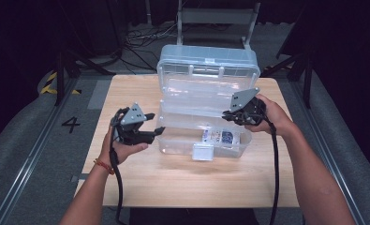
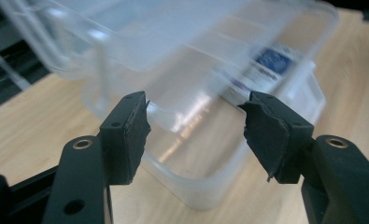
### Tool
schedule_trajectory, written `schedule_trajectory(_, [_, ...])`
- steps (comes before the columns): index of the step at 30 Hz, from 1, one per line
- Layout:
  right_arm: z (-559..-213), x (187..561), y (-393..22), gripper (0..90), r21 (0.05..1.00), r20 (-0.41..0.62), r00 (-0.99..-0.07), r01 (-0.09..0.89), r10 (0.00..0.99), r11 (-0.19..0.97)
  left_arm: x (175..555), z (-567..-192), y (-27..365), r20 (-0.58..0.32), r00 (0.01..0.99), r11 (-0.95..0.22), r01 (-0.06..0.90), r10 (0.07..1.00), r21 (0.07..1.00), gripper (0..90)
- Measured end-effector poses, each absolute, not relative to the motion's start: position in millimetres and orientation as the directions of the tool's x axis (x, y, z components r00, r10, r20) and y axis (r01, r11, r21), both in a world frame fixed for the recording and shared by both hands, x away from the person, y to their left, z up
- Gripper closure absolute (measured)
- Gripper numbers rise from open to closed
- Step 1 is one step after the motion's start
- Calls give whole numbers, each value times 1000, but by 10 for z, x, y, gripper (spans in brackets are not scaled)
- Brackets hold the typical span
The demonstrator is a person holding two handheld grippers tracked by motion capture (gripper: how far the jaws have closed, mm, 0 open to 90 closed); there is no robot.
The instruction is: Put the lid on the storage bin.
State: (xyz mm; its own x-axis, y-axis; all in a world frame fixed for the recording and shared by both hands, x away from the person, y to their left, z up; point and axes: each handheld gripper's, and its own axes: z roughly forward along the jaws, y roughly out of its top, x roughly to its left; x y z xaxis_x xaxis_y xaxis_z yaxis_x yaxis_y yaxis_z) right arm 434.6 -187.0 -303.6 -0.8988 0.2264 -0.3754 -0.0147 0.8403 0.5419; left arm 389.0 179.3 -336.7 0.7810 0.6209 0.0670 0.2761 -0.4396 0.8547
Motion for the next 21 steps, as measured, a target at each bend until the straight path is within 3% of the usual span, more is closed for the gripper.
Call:
schedule_trajectory(13, [-3052, 4320, -1869, 831, 541, -381, -894, -9, 236, 841, 4390, -3228, 1803, -18, 713, -293, 311, 701, 904, 388])
schedule_trajectory(15, [-3054, 4324, -1893, 831, 551, -378, -895, -11, 238, 835, 4419, -3195, 1801, -24, 686, -266, 314, 727, 911, 487])
schedule_trajectory(17, [-3063, 4319, -1906, 831, 558, -366, -899, -6, 240, 830, 4456, -3141, 1793, -29, 700, -258, 301, 713, 918, 502])
schedule_trajectory(21, [-3067, 4315, -1898, 830, 559, -372, -896, -9, 241, 829, 4473, -3068, 1730, 3, 704, -288, 285, 710, 914, 668])
